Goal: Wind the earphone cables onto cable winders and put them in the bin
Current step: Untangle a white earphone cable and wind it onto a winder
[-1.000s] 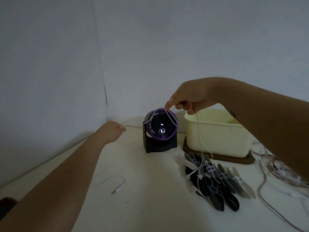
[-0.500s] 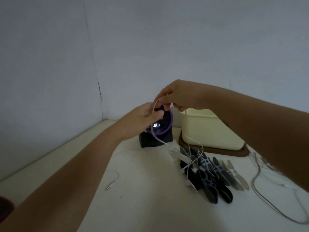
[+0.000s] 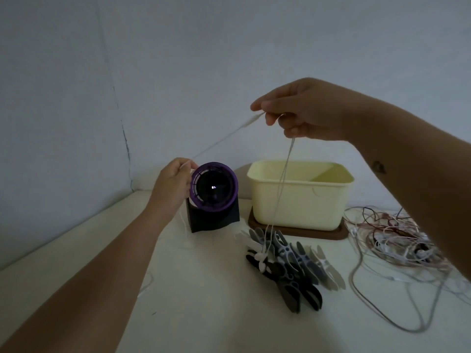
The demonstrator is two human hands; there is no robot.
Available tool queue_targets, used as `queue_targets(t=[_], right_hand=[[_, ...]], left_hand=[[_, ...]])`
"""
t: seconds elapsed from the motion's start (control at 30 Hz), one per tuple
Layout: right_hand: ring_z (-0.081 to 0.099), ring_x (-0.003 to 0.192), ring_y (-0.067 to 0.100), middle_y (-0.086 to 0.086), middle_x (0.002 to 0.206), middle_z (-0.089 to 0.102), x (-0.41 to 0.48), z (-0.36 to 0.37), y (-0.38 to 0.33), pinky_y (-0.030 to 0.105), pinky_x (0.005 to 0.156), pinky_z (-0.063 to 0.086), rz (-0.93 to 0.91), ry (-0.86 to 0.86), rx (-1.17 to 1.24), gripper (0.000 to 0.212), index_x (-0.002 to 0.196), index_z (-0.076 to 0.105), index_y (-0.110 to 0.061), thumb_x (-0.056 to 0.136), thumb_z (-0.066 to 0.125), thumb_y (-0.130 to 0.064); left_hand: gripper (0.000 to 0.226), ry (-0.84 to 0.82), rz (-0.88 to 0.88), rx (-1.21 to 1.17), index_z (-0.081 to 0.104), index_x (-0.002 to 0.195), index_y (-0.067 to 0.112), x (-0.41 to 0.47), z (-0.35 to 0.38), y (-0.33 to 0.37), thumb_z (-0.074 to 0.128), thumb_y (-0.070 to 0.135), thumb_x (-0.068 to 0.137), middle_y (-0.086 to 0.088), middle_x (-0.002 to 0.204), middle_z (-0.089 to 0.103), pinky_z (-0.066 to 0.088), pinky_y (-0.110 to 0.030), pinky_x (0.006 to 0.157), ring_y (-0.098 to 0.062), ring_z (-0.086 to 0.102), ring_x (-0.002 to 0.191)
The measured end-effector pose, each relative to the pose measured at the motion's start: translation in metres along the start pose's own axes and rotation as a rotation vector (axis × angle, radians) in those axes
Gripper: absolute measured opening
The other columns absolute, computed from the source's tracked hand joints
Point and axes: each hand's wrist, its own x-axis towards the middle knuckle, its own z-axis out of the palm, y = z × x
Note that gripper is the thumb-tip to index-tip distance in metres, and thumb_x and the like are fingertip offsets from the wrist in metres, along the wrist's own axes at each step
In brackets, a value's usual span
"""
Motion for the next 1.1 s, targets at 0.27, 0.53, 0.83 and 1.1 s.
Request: queue_targets(t=[0.27,0.53,0.83,1.1], right_hand=[[0.037,0.046,0.005,-0.005,0.072,0.067,-0.011,-0.022,0.009,0.017,0.047,0.038,-0.014,0.122,0.084,0.015,0.100,0.069,-0.013,0.095,0.054,-0.013],[0.028,0.040,0.004,-0.009,0.067,0.065,-0.028,-0.046,0.052,0.015,0.046,0.032,0.048,0.441,0.479,0.010,0.091,0.064,-0.018,0.094,0.054,-0.019],[0.029,0.042,0.003,-0.006,0.088,0.071,-0.039,-0.030,0.121,0.015,0.045,0.035,0.260,0.329,0.471,0.019,0.103,0.063,-0.015,0.097,0.046,-0.011],[0.033,0.047,0.004,-0.005,0.095,0.071,-0.040,-0.024,0.125,0.017,0.052,0.038,0.235,0.209,0.432,0.021,0.106,0.064,-0.013,0.097,0.045,-0.011]], left_hand=[[0.032,-0.024,-0.277,-0.168,0.053,0.080,0.013,0.012,-0.003,-0.015,0.030,0.007,0.100,0.012,0.038,0.029,0.015,-0.013,0.033,-0.001,0.021,0.030],[0.026,-0.130,-0.498,0.136,0.059,0.081,0.009,-0.006,-0.004,-0.043,0.037,0.005,0.095,0.003,0.048,0.030,0.012,-0.014,0.035,-0.006,0.020,0.035],[0.030,-0.623,-0.415,0.757,0.056,0.125,0.011,-0.030,0.013,-0.059,0.048,0.011,0.096,-0.003,0.113,0.052,0.040,-0.018,0.075,-0.014,0.050,0.099],[0.048,-0.573,0.120,0.861,0.045,0.139,0.026,-0.033,0.043,-0.005,0.056,0.019,0.092,-0.001,0.137,0.044,0.038,-0.026,0.100,-0.014,0.045,0.122]])
